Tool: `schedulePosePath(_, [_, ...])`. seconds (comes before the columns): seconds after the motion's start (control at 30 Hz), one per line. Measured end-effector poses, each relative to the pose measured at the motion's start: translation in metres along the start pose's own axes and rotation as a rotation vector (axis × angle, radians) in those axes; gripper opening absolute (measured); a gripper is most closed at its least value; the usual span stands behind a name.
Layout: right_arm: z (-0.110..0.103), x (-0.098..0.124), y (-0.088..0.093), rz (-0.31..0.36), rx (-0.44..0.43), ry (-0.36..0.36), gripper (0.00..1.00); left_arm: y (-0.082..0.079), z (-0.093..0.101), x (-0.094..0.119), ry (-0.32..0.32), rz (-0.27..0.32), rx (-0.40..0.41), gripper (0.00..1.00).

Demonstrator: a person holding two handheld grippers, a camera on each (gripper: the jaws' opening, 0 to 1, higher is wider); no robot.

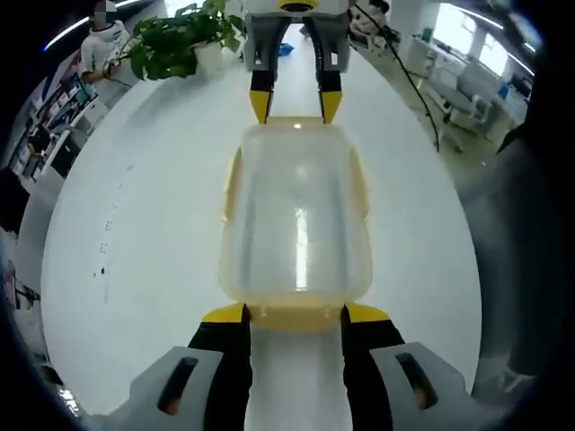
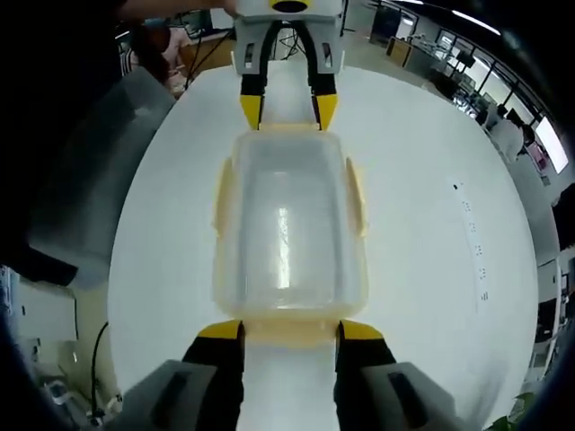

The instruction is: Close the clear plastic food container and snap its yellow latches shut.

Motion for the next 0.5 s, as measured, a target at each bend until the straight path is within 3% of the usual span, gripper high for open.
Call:
schedulePosePath(0.27, [0.0,-0.0035,0.0008,-0.023,0.004,-0.013,0.36,0.0007,-0.0046,-0.0038,0.031,-0.017,-0.017,0.36])
schedulePosePath(0.5, [-0.0001,-0.0057,0.0006,-0.068,0.031,0.04,0.37,0.0014,-0.004,-0.0038,0.024,-0.025,-0.003,0.37])
Point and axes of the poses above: the point that each gripper's makers call its tool centre point, and the gripper's own axes: x roughly backward along the fingers, z roughly to its right, y roughly out of its underside, the point moved 1 cm from there along x, roughly backward along the fingers, and after that the axes turned 1 degree about x, right-handed, at the moved point
